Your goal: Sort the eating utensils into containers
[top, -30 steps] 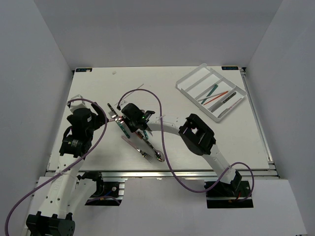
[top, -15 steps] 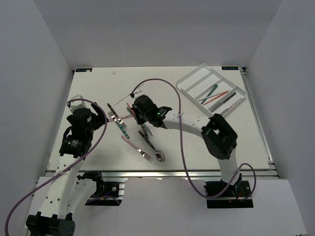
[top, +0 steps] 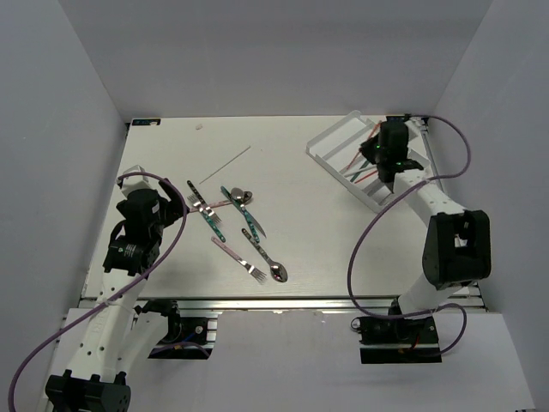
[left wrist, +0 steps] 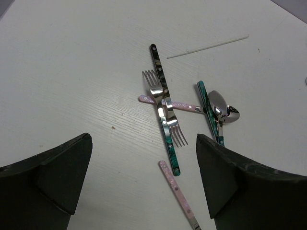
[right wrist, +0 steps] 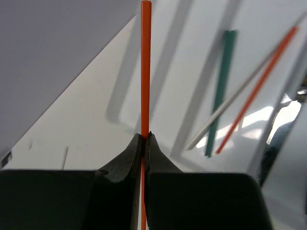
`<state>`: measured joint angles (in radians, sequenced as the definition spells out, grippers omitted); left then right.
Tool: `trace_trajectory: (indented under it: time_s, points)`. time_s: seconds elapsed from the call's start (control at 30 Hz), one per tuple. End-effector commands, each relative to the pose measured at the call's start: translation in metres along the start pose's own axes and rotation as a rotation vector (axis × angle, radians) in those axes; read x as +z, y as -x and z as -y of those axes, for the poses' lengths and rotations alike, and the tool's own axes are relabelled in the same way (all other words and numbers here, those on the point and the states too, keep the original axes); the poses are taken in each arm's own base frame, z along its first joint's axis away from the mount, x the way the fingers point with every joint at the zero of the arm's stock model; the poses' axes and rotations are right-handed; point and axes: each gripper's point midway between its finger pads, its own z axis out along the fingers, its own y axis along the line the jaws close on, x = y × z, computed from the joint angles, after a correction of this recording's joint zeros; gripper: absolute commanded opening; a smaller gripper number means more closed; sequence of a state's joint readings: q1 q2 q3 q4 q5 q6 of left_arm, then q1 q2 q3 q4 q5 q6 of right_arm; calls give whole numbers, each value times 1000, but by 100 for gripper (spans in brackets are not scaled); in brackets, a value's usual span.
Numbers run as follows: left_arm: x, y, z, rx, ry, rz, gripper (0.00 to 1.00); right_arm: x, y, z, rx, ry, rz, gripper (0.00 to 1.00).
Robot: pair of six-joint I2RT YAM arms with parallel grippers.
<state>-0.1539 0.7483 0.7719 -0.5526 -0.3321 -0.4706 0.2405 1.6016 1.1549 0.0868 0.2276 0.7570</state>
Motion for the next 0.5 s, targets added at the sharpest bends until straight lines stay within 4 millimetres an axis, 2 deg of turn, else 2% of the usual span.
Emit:
trace_trajectory:
  time_s: [0.0,0.03,0.07,0.2,0.27,0.43,0.47]
  points:
    - [0,0,1,6,-7,5,98,23,44,36,169,-136,83,0]
    - [0,0,1,6,-5,4,98,30,42,52,177,-190,45,0]
    - [0,0,1,7,-5,3,98,45,56,62,195,-218,51,0]
    - [3,-3,0,11,5,-6,98,73,60,86,189,-302,-13,0]
    - [5,-5,0,15,10,-15,98,83,54,96,188,-328,-46,0]
    - [8,-8,-1,22,19,-29,98,95,33,111,199,-343,-102,0]
    - [9,-9,-1,24,22,-33,98,97,28,114,200,-350,-112,8]
